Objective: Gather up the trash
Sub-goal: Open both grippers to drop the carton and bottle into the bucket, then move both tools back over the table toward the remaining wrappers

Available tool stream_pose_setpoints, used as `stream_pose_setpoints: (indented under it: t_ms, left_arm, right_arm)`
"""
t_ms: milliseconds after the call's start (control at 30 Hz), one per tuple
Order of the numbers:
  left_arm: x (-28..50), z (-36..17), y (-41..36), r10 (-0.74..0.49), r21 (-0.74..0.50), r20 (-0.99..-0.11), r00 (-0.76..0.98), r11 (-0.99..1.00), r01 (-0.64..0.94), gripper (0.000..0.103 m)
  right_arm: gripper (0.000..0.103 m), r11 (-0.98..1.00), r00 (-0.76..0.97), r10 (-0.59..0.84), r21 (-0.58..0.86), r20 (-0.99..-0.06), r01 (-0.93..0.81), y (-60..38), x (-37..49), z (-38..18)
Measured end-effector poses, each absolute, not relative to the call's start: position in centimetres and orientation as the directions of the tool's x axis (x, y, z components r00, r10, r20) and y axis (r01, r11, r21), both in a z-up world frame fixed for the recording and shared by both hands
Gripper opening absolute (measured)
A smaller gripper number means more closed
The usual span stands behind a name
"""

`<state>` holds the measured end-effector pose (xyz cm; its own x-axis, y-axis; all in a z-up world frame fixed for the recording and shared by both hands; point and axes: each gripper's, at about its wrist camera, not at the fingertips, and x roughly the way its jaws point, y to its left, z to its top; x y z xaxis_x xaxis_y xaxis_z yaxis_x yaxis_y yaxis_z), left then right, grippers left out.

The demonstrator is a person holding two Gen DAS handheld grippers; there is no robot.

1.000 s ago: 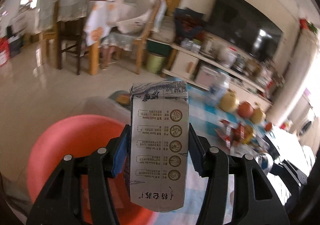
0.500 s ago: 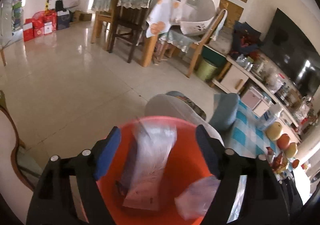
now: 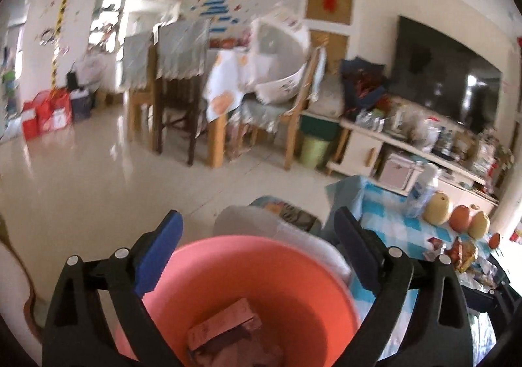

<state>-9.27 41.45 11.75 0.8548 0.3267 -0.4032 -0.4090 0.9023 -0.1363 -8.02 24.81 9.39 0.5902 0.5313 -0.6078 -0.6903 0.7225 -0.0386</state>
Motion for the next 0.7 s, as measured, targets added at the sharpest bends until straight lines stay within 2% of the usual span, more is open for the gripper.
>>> stream_pose_setpoints:
  t_ms: [200, 700]
  left_arm:
    - [-7.6, 11.7, 38.8, 0.265, -0.093, -0.438, 0.859, 0.937, -0.336, 0.095]
    - [-6.9, 12.0, 34.9, 0.243, -0.052, -0.446, 0.862, 0.954, -0.295, 0.095]
  right_arm:
    - [0.097, 0.771, 0.632, 0.48, -0.052, -0.609, -0.635, 21.4, -8.9, 9.2]
    - [0.097, 0.832, 0.698, 0.437, -0.041, -0.567, -0.553, 15.6, -10.2, 9.6]
